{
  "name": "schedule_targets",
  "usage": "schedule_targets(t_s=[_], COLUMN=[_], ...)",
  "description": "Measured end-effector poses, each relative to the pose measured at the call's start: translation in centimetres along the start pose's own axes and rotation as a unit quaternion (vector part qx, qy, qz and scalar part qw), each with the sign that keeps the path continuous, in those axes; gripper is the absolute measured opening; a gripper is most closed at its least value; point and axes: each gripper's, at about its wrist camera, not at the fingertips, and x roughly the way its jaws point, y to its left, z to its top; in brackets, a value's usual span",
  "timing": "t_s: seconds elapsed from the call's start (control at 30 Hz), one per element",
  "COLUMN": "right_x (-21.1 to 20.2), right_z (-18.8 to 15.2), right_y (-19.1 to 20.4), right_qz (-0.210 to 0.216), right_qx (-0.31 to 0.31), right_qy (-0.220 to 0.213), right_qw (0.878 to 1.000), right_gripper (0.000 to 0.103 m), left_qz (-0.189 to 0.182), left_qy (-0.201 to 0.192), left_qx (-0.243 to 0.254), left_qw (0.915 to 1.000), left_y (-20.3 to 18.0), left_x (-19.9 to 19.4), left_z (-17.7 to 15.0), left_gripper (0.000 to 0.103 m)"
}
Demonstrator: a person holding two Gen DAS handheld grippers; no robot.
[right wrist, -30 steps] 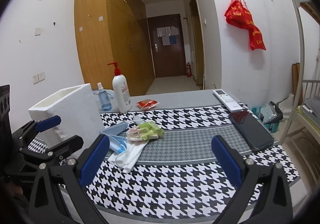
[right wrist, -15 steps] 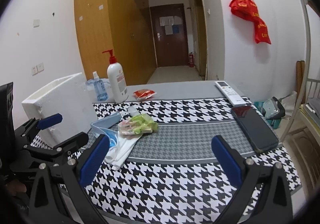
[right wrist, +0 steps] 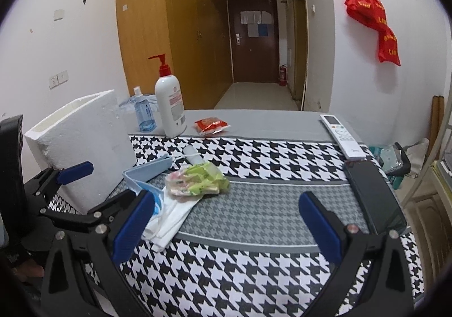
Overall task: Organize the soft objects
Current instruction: 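Move both tools toward the blue mask and green snack pack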
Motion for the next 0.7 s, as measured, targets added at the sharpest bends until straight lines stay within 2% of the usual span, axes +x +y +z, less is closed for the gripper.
schedule_targets(t_s=[0.4,0.5,0.57,0.7], right_x=[2.5,3.4,4.0,4.8], right_z=[0.7,1.0,1.3,1.7], right_y=[0.4,0.4,0.5,1.0], right_qz=[0.014,0.015,0.02,0.027], right_qx=[0.007,0.006,0.004,-0.006], right_qy=[0.023,0.035,0.042,0.047], right_qw=[1.0,0.999,0.999,0.999], right_gripper=[0.103,0.103,0.103,0.103], left_qz=[0.018,0.006,-0.002,-0.009], left_qy=[0.016,0.033,0.049,0.069], left_qx=[-0.003,-0.004,-0.006,-0.016], left_qw=[0.9997,0.9994,0.9988,0.9974], left_y=[1.7,1.6,1.6,1.8], left_x=[2.0,2.8,3.4,4.4], left_z=[0.9,0.8,0.7,0.6], left_gripper=[0.096,0.091,0.083,0.08])
